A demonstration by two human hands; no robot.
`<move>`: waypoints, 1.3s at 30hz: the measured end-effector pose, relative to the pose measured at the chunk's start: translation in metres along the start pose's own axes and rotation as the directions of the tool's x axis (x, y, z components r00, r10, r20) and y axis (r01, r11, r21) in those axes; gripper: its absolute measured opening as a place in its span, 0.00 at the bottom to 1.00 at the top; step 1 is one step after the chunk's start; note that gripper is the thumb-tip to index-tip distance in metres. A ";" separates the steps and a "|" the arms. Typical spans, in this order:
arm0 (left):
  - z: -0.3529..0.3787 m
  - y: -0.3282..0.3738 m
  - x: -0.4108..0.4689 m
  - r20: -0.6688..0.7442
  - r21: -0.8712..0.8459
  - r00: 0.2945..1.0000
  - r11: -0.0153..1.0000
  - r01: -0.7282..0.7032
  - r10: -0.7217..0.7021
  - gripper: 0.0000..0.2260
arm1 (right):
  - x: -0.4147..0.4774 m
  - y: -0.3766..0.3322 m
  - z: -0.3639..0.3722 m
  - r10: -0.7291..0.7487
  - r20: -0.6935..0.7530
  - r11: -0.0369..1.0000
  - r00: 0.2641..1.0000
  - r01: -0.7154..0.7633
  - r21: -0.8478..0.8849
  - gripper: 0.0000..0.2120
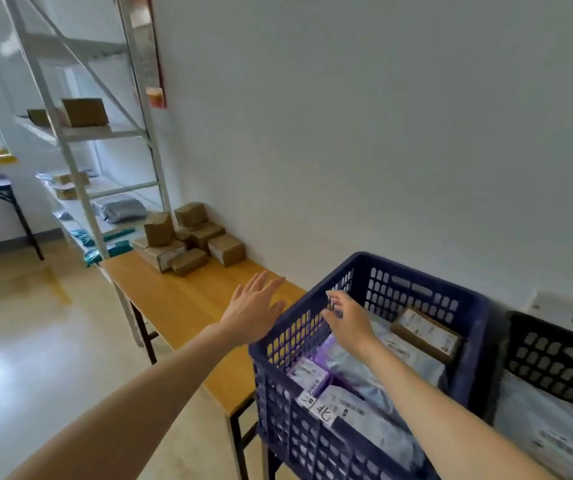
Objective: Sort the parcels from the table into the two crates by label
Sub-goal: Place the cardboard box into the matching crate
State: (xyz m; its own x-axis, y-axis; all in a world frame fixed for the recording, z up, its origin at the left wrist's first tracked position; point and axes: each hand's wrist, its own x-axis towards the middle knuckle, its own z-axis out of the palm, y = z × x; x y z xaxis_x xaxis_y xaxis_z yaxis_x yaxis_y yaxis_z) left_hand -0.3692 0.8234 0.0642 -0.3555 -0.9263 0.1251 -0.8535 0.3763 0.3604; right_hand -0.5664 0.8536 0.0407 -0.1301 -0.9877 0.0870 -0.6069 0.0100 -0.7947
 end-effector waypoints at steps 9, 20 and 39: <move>-0.051 -0.185 0.005 -0.008 -0.089 0.986 0.982 0.167 -0.168 0.24 | 0.077 -0.082 0.153 0.049 0.050 0.992 0.998 -0.055 0.113 0.19; -0.073 -0.367 0.052 0.000 -0.215 0.949 0.927 0.307 -0.315 0.24 | 0.202 -0.147 0.305 0.024 0.135 0.994 0.991 -0.038 0.100 0.18; -0.111 -0.628 0.282 0.103 -0.252 0.939 0.905 0.343 -0.328 0.24 | 0.466 -0.220 0.508 0.167 0.166 0.978 0.972 -0.185 0.099 0.19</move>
State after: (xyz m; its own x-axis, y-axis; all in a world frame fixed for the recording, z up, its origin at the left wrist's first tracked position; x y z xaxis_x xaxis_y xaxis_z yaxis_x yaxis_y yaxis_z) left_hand 0.1086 0.3238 -0.0241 -0.0934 -0.9911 -0.0954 -0.7981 0.0172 0.6023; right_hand -0.0955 0.3114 -0.0489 -0.0974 -0.9842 -0.1478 -0.4918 0.1767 -0.8526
